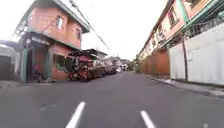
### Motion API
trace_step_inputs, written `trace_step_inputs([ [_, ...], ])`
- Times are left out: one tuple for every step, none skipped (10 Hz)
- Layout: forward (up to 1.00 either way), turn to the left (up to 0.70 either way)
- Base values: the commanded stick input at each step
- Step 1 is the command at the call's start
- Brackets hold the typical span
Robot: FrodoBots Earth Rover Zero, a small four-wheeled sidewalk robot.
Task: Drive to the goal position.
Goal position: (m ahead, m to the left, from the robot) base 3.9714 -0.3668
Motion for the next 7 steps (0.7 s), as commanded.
trace_step_inputs([
  [0.32, 0.00],
  [0.32, 0.00],
  [0.35, 0.00],
  [0.55, 0.00],
  [0.66, 0.00],
  [0.70, 0.00],
  [0.70, 0.00],
])
